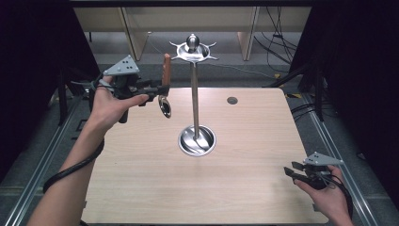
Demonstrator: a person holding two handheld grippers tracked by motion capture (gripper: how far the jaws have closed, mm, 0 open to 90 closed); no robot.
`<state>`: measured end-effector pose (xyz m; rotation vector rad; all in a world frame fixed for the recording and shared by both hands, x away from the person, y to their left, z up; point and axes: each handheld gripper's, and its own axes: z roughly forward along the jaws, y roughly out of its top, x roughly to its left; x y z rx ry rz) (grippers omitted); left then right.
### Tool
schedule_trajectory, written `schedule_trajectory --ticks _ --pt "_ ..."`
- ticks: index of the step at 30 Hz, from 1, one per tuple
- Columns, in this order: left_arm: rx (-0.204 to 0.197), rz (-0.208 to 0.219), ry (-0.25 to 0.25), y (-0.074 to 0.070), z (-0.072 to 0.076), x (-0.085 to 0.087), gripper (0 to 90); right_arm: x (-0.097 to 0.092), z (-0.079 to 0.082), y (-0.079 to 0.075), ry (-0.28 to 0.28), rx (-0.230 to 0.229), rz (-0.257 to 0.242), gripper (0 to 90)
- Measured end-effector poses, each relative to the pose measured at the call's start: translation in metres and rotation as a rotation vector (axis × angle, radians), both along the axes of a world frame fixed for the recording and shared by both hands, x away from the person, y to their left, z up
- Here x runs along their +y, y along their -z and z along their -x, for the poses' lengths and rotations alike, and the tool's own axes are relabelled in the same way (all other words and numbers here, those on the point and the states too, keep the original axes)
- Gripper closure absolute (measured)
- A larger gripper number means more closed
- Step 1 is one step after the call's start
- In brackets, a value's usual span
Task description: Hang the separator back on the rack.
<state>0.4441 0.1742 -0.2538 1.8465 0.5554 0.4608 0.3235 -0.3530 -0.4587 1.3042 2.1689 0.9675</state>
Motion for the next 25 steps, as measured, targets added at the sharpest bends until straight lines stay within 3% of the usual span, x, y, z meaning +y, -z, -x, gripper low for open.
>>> schedule_trajectory --ticks 1,2,3,6,10,12,14,15,16,17,19,20,22,23,25 --pt "0.002 -0.001 0.001 -0.001 -0.001 0.0 67.2 -0.002 -0.001 0.002 -0.024 -0.029 0.024 58.8" --pt "0.001 -0.004 0.003 -0.001 -0.001 0.0 67.3 -0.003 -0.001 -0.001 -0.032 -0.008 0.032 58.8" --pt "0.001 -0.013 0.006 -0.002 -0.002 -0.001 67.3 -0.004 -0.002 -0.001 -0.044 -0.016 0.046 58.8" --pt "0.025 -0.026 0.016 -0.001 -0.005 -0.004 67.3 -0.001 0.001 -0.002 -0.007 0.029 0.016 58.8" --pt "0.032 -0.033 0.015 -0.001 -0.008 -0.008 67.2 -0.003 -0.001 -0.002 -0.034 -0.001 0.037 58.8" --pt "0.043 -0.031 0.015 0.0 -0.009 -0.011 67.2 -0.003 -0.001 -0.002 -0.032 0.001 0.033 58.9" --pt "0.058 -0.006 0.011 0.002 -0.009 -0.016 66.0 -0.001 0.001 -0.002 -0.014 0.032 0.004 58.7" --pt "0.06 0.003 0.003 0.002 -0.008 -0.018 55.8 -0.004 -0.003 0.001 -0.067 -0.014 0.03 58.6" --pt "0.056 0.016 -0.02 0.003 -0.007 -0.02 55.8 -0.004 -0.003 0.001 -0.067 -0.014 0.03 58.6" --pt "0.05 0.03 -0.053 0.006 -0.003 -0.022 48.6 -0.002 0.0 -0.001 -0.024 0.0 0.022 58.5" --pt "0.002 0.036 -0.128 0.014 0.01 -0.021 47.5 -0.002 0.0 0.001 -0.019 -0.027 0.021 58.4" --pt "-0.026 0.068 -0.174 0.023 0.023 -0.017 44.4 -0.002 0.002 -0.001 -0.023 0.011 0.016 58.3" --pt "-0.04 0.094 -0.224 0.043 0.045 -0.012 44.5 -0.001 0.003 -0.003 -0.009 0.023 0.0 58.2" --pt "-0.041 0.076 -0.242 0.058 0.06 -0.01 45.0 -0.004 0.001 -0.003 -0.025 -0.009 0.021 58.2" --pt "-0.047 0.021 -0.267 0.091 0.086 -0.006 45.8 -0.005 0.001 -0.002 -0.028 -0.009 0.026 58.1"
